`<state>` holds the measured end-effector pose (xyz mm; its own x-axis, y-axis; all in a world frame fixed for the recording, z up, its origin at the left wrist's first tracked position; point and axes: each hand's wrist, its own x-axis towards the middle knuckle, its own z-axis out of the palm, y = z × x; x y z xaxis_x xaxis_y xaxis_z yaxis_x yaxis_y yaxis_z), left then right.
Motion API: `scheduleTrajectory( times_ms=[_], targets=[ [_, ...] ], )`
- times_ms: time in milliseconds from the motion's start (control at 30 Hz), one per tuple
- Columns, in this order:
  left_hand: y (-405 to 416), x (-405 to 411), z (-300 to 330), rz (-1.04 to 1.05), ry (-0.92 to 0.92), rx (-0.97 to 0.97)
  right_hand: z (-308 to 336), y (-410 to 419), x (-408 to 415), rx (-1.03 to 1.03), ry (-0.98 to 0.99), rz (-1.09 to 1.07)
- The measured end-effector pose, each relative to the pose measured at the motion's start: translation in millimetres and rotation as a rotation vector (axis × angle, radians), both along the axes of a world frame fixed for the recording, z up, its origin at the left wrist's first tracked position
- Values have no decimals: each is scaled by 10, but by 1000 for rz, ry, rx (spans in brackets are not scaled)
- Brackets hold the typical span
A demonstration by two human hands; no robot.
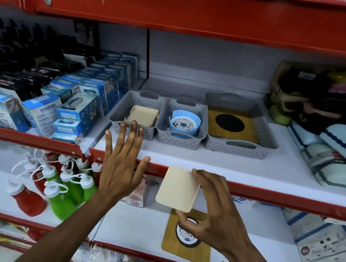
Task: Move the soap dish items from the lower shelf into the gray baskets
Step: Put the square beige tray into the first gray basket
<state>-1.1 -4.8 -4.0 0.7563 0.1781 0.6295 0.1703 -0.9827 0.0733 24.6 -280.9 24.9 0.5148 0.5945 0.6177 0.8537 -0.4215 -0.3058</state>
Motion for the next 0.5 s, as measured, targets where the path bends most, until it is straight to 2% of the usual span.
scheduleTrajectory(
  times_ms=[167, 500],
  targets=[
    [7, -22, -16, -15, 7, 13, 477, 204, 129, -2, 197, -48],
    [71, -50, -53, 9, 52, 26, 624, 342, 449, -75, 273, -97]
  ],
)
